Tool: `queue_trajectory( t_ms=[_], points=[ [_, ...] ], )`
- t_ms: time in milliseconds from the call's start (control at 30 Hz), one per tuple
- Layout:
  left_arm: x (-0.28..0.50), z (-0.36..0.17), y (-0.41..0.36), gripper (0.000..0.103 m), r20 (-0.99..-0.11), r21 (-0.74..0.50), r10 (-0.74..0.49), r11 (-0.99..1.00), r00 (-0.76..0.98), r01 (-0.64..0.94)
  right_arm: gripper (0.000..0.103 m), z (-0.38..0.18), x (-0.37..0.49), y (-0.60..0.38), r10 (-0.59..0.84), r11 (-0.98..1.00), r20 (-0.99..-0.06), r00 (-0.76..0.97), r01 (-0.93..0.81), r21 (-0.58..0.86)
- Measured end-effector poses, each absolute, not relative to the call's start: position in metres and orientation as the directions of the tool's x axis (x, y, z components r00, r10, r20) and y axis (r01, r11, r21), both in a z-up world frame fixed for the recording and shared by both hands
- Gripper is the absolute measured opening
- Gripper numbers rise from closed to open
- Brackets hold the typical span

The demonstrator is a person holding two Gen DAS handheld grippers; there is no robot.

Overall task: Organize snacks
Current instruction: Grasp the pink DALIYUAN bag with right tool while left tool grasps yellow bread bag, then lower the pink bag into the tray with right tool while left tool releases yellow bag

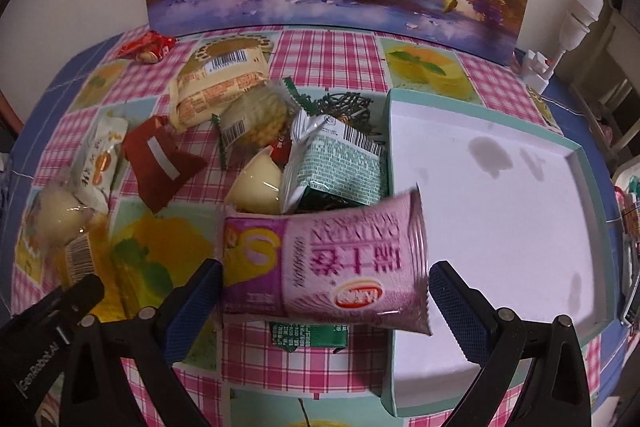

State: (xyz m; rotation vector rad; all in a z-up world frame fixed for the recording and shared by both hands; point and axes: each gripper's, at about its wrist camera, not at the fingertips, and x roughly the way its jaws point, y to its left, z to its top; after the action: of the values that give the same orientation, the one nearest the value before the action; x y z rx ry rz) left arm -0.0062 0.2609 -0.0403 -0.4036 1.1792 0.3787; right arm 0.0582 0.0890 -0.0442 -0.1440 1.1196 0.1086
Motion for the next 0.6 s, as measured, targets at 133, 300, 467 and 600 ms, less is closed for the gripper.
queue_trajectory(
  t_ms=[133, 300, 467, 600],
  points=[
    [-0.0057, -0.0409, 0.2606, 0.04, -0.939, -0.102, 0.077, 0.868, 0.335, -0.485, 0.103, -0.0474, 0.0584, 0.09, 0.012, 0.986, -0.909, 0.416, -0.156, -0.059],
    [-0.005, -0.0415, 0.2591, 0.04, -0.939, -0.095, 0.084, 0.868, 0.333, -0.487, 0.094, -0.043, 0.0588, 0.084, 0.046, 0.991, -0.909, 0.413, -0.132, -0.01],
    [-0.004, -0.0423, 0.2574, 0.04, -0.939, -0.085, 0.093, 0.871, 0.332, -0.484, 0.087, -0.0407, 0.0602, 0.0803, 0.078, 0.992, -0.906, 0.415, -0.121, 0.031],
    [-0.0034, -0.0423, 0.2566, 0.04, -0.938, -0.075, 0.101, 0.874, 0.332, -0.479, 0.083, -0.0385, 0.0596, 0.0812, 0.099, 0.99, -0.903, 0.417, -0.129, 0.048]
  ],
)
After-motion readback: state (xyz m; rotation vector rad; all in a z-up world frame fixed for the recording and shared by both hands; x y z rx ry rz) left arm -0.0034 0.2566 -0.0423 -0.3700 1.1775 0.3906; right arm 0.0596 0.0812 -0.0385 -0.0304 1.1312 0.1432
